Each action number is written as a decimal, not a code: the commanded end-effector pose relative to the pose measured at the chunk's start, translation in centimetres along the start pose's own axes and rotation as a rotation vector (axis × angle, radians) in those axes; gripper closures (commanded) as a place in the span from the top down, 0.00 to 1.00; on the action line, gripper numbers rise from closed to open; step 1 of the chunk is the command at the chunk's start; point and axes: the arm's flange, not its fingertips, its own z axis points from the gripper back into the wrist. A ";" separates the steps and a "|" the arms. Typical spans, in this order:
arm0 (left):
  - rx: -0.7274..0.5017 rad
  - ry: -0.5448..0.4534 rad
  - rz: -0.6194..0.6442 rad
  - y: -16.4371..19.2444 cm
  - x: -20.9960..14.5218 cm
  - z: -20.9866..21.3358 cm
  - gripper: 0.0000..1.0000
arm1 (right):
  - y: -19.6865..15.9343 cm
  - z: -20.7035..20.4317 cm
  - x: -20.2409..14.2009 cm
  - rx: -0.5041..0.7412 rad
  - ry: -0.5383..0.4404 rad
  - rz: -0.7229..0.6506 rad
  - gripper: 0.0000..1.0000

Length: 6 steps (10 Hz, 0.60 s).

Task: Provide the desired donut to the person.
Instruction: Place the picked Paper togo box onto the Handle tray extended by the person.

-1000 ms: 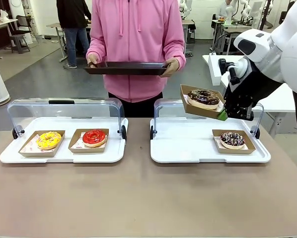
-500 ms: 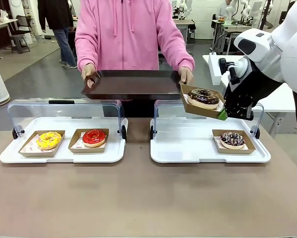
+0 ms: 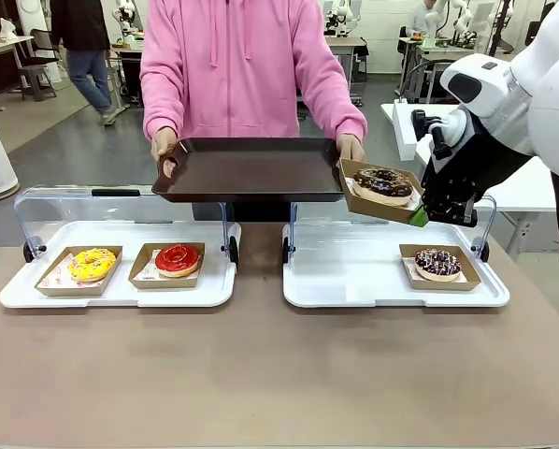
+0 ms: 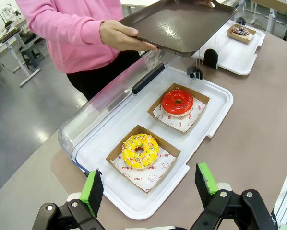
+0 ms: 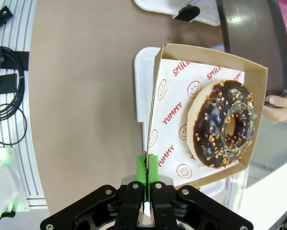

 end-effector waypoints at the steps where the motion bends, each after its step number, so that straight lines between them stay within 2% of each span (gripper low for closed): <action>1: -0.009 -0.007 -0.006 0.1 -0.2 0.0 1.00 | 0.1 -0.5 -0.2 -0.017 0.000 0.006 0.00; 6: -0.009 -0.007 -0.006 0.1 -0.2 0.0 1.00 | 0.1 -0.5 -0.2 -0.017 0.000 0.006 0.00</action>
